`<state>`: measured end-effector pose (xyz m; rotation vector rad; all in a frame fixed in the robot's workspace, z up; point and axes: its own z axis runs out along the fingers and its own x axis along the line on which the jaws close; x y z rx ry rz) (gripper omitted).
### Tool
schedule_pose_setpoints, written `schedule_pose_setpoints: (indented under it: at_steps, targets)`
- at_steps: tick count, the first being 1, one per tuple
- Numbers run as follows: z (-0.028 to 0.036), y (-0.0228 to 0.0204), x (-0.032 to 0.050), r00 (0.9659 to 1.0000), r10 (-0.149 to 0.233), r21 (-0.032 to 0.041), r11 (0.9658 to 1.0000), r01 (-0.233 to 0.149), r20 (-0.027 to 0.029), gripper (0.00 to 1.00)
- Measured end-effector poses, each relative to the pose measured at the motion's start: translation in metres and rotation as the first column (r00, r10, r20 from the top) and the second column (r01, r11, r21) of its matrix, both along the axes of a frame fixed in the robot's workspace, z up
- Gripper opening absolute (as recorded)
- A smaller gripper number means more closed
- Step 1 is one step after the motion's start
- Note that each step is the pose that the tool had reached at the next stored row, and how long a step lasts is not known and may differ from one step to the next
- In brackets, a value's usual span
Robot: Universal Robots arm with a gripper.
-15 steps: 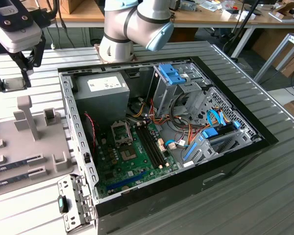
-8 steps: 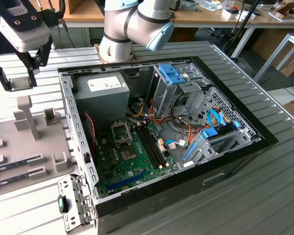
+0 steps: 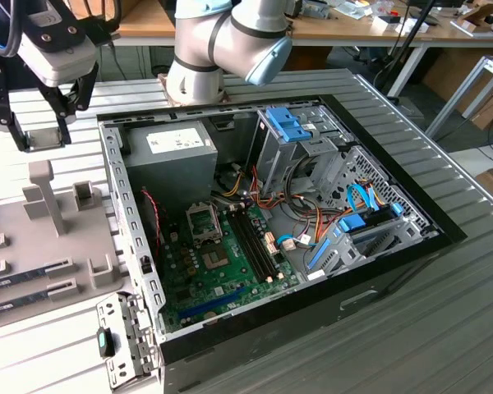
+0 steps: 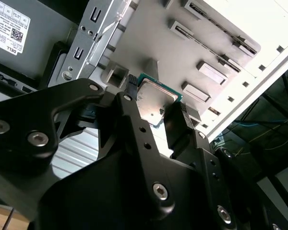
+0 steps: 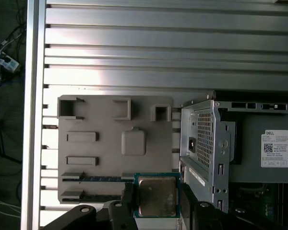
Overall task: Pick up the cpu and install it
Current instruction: 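Pick up the cpu and move it towards the insertion slot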
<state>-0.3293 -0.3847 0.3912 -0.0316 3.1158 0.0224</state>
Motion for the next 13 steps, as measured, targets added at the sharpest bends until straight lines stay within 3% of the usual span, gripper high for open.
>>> schedule_pose_setpoints:
  at_steps: [13]
  targets:
    - [0.0000,0.0000,0.0145,1.0000,0.000,-0.0001,1.0000,0.000,0.0000,0.47]
